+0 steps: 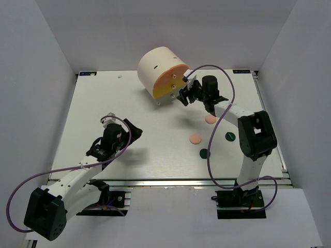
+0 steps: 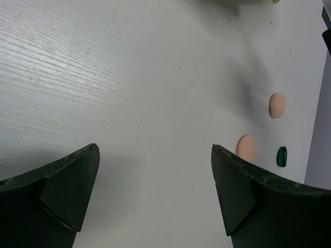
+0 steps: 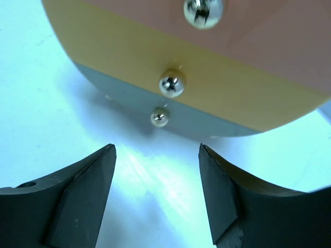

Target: Organize the makeup

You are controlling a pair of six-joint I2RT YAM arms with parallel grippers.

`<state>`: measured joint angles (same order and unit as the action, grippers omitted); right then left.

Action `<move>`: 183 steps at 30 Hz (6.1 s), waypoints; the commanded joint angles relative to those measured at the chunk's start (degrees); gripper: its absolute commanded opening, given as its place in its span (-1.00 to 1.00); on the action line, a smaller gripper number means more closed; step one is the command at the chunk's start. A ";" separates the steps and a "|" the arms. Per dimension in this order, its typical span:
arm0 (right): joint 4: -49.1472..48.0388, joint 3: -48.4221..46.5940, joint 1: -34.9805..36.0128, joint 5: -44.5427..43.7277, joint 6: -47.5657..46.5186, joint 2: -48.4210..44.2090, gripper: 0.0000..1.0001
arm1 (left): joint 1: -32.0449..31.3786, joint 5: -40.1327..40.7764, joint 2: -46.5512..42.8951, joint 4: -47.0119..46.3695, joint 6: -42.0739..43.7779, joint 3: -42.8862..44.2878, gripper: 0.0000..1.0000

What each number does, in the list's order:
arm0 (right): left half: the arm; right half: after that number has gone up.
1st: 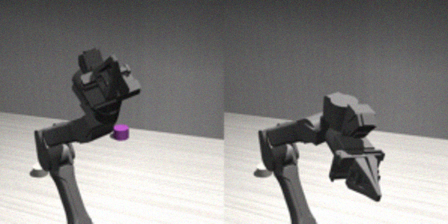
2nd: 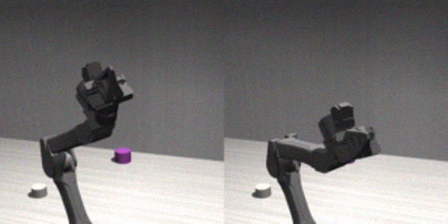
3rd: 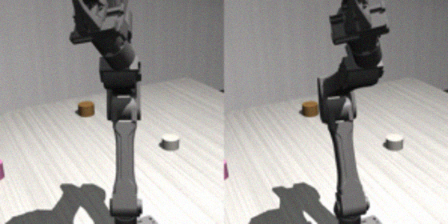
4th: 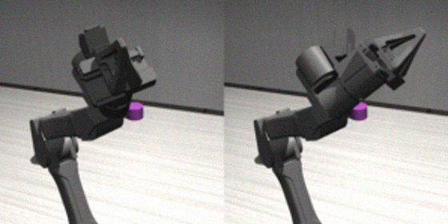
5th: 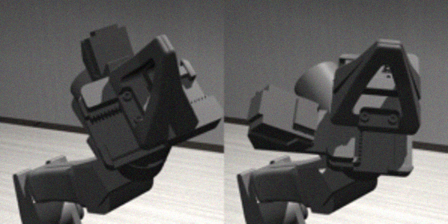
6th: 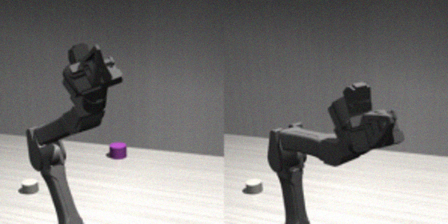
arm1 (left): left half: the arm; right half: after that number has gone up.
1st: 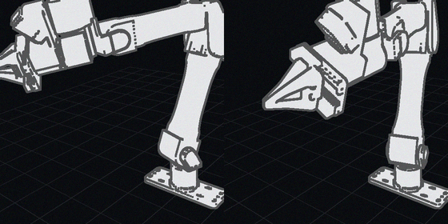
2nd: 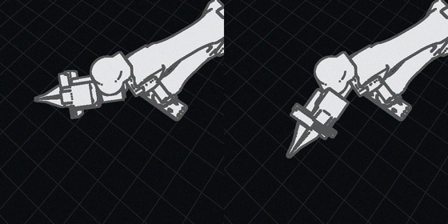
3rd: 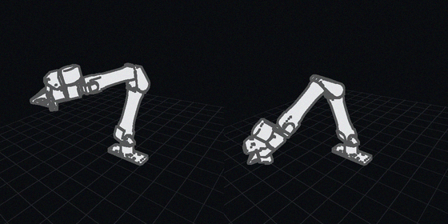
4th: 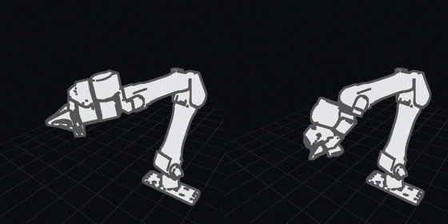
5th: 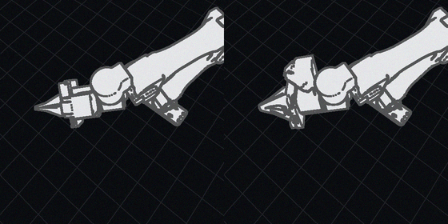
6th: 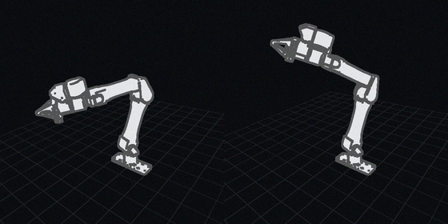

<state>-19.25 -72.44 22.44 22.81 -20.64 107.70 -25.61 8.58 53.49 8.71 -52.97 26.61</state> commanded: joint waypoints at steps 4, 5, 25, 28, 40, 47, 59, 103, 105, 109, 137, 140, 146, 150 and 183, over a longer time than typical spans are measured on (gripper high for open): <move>-2.64 0.03 -0.64 4.52 16.76 1.45 0.36 | 0.38 0.39 -0.41 -0.89 0.59 2.30 0.96; -2.64 -0.85 -0.64 4.70 18.08 3.29 0.34 | 0.38 0.30 -0.58 -0.89 0.33 2.22 0.97; -2.73 -16.06 -0.64 -2.94 39.01 18.69 0.17 | 0.29 -1.11 1.26 -1.68 -0.38 3.01 0.96; -2.73 -15.53 -0.55 -3.91 39.71 19.04 0.15 | 0.29 -1.28 1.88 -2.12 -0.38 3.10 0.96; -5.19 -16.59 -0.29 -4.00 40.95 21.32 0.03 | 0.38 -1.64 3.55 -2.21 -0.03 4.06 0.96; -6.07 -17.12 -0.11 -2.77 41.39 22.20 -0.14 | 0.29 -1.46 3.11 -1.85 -0.20 3.98 0.97; -8.00 -5.71 -1.60 -1.10 40.07 13.44 -0.62 | 0.29 -1.02 3.20 -2.64 -0.03 4.24 0.96; 33.22 24.71 -30.08 20.26 -5.02 -37.29 -0.06 | -28.53 -13.17 64.36 16.23 27.39 62.85 0.25; 33.48 24.98 -30.08 20.43 -4.67 -38.00 -0.05 | -29.49 -10.36 66.81 18.17 27.74 65.39 0.25; 33.48 24.63 -30.17 20.96 -4.06 -38.09 -0.04 | -30.20 -4.72 69.64 20.82 27.84 68.66 0.26; 34.63 26.21 -30.61 19.73 -5.28 -40.11 0.12 | -30.64 2.32 69.21 17.06 26.52 68.49 -1.00; 34.36 26.83 -30.61 18.68 -5.98 -40.72 0.35 | -29.68 3.37 65.08 16.34 26.60 68.66 -1.00; 35.24 26.74 -30.61 18.94 -7.66 -40.46 0.32 | -24.85 3.55 59.80 15.99 27.13 69.98 -1.00; 35.68 26.74 -30.61 19.12 -8.27 -40.29 0.28 | -20.63 3.64 59.01 16.25 27.66 71.03 -1.00; 38.67 26.13 -30.52 15.87 -12.32 -38.80 0.33 | -10.34 0.30 62.53 11.95 24.32 77.63 0.21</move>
<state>18.52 -45.04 -7.86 40.18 -32.01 68.14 -36.12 10.50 121.43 23.79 -27.33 105.23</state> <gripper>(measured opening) 0.666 0.630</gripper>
